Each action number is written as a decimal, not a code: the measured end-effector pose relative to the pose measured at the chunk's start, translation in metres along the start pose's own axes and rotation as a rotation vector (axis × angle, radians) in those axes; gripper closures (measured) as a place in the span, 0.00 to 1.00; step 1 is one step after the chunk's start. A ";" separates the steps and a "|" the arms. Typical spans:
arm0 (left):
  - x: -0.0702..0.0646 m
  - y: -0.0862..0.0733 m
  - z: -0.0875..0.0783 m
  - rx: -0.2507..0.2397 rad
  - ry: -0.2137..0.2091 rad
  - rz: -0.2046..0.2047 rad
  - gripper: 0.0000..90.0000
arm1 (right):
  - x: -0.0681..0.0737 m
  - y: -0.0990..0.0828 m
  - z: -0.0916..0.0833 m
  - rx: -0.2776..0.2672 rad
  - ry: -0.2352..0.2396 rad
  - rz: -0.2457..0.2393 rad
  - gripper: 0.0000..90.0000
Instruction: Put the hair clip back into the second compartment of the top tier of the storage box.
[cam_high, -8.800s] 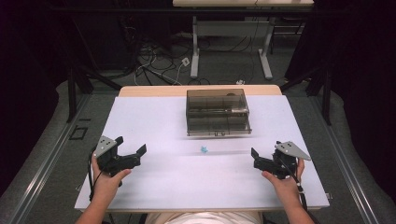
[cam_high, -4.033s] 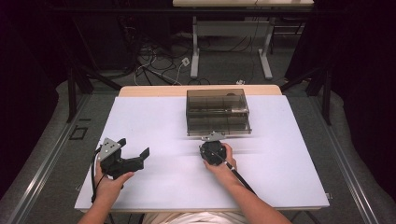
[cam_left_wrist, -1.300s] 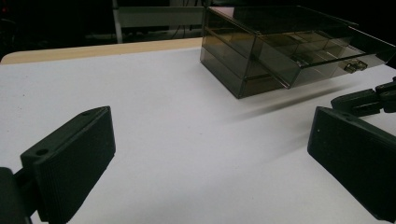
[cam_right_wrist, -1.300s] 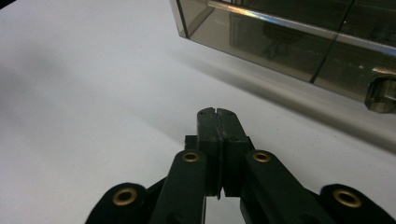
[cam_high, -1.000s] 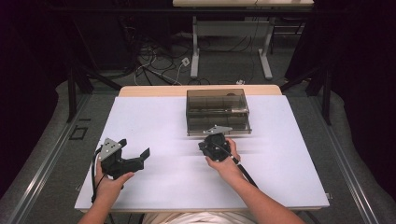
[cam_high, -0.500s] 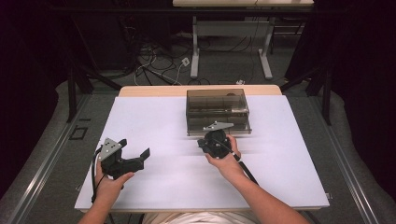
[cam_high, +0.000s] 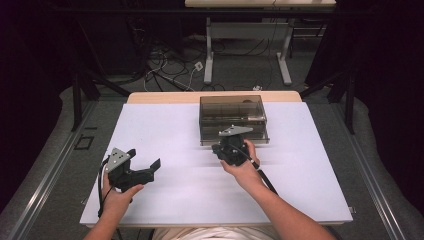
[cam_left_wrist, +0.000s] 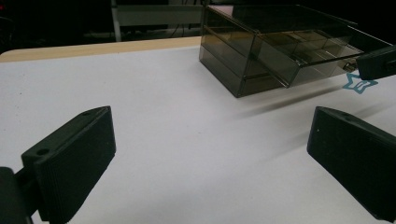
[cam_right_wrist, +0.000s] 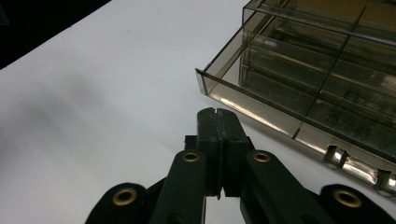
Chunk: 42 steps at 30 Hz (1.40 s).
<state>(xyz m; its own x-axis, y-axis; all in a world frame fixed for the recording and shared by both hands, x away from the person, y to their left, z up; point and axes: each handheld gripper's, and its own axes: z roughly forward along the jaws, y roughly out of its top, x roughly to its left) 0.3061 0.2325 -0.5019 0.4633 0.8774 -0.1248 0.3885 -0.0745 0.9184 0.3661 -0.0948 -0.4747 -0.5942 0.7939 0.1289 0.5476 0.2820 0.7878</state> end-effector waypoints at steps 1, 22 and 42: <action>0.000 0.000 0.000 0.002 0.001 0.003 0.01 | 0.000 0.001 -0.001 0.002 -0.001 0.002 1.00; 0.001 0.000 0.000 0.007 -0.001 0.005 0.01 | -0.020 0.012 -0.007 -0.030 -0.044 0.034 1.00; 0.002 0.000 0.000 0.007 0.000 0.007 0.01 | -0.035 0.020 -0.010 -0.028 -0.089 0.050 1.00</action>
<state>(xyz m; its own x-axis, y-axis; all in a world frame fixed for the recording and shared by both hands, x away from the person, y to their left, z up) 0.3067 0.2339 -0.5020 0.4660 0.8769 -0.1183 0.3907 -0.0839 0.9167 0.3922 -0.1225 -0.4574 -0.5111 0.8518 0.1151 0.5580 0.2270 0.7982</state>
